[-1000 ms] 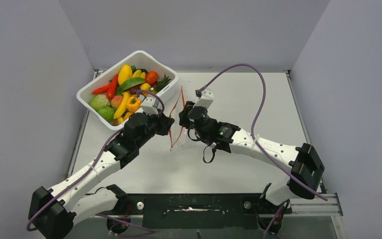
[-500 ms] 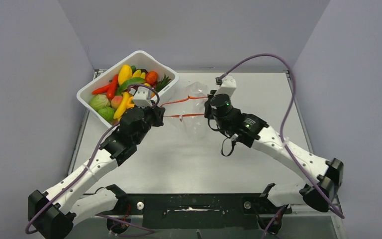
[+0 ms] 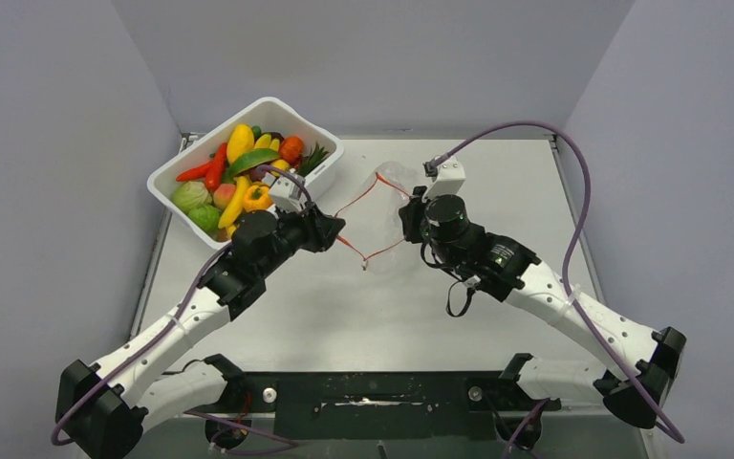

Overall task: Place the food in the zip-top bag and seal the zipper
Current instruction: Open the zipper of the food storage bag, then pick up the fake fruit from the bin.

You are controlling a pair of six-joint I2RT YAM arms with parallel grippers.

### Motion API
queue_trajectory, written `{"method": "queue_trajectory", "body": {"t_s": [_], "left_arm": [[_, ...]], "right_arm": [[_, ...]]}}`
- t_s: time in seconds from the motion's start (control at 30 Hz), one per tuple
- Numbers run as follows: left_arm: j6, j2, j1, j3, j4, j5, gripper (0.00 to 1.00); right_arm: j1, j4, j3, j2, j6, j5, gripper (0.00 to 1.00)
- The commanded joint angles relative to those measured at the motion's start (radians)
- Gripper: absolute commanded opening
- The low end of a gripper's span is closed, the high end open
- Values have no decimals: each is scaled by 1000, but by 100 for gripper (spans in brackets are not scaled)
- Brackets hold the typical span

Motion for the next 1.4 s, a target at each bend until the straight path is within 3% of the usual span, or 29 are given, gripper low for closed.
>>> {"method": "queue_trajectory", "body": {"t_s": [0.0,0.13,0.3,0.5,0.67,0.8,0.97,1.17,1.37], "left_arm": [[-6,-62,7,-11,107,158,42],[8,-60,8,15,43,171,54],[8,-50,7,33,3,146,58],[76,60,16,140,-185,3,59],[103,103,99,186,-231,-31,59],[135,140,232,226,-251,3,59],[164,216,390,260,-262,47,58],[234,297,456,317,-261,-16,58],[307,407,467,393,-243,30,59]], "right_arm": [[-39,-35,14,31,5,11,0],[-93,-85,0,35,20,-22,0],[-180,-140,-38,-23,-4,-60,0],[-225,-298,-4,-89,-25,0,0],[-222,-381,56,-66,-20,-51,0],[-221,-285,26,-22,-32,-129,0],[-232,-35,-82,55,-41,-307,0],[-259,185,-180,129,28,-506,0],[-281,323,-250,159,65,-607,0]]}}
